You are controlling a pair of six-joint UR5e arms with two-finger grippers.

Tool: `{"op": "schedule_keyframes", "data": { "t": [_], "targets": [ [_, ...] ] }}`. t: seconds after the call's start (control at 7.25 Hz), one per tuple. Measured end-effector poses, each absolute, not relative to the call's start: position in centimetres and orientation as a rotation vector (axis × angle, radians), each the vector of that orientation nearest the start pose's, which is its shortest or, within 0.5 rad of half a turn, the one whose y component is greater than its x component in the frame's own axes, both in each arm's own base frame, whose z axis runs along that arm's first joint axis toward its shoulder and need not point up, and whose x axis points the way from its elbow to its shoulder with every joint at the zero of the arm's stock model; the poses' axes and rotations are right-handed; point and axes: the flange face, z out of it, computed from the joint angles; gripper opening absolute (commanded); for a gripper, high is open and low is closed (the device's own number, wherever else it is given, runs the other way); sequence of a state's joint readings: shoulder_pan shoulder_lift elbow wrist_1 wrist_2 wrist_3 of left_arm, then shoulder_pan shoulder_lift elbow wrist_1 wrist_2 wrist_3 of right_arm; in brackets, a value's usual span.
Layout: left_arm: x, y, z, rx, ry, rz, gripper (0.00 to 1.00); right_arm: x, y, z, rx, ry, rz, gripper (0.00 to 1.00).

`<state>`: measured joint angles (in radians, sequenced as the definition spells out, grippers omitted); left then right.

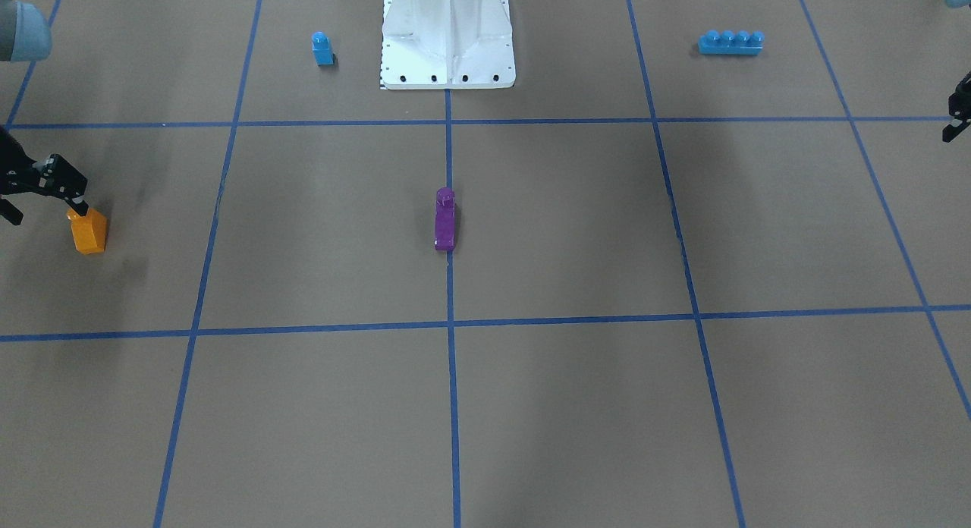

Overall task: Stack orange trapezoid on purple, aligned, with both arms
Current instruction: 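Lower the right gripper onto the orange trapezoid block and close it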

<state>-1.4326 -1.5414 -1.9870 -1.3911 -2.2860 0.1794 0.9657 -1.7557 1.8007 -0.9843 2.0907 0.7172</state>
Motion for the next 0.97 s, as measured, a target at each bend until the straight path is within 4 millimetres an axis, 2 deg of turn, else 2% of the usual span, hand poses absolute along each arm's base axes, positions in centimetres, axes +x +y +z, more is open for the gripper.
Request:
{"op": "schedule_keyframes", "data": {
  "t": [0.28,0.55,0.97],
  "targets": [
    [-0.3,-46.9,49.1,0.216,0.714,0.378,1.00,-19.3,-41.2,58.1,0.161,-0.768,-0.069,0.83],
    [-0.3,-46.9,49.1,0.217,0.714,0.378,1.00,-20.2,-41.1,58.4,0.151,-0.767,-0.084,0.82],
    [-0.3,-46.9,49.0,0.218,0.713,0.379,1.00,-21.4,-41.4,58.9,0.139,-0.764,-0.101,0.67]
  ]
}}
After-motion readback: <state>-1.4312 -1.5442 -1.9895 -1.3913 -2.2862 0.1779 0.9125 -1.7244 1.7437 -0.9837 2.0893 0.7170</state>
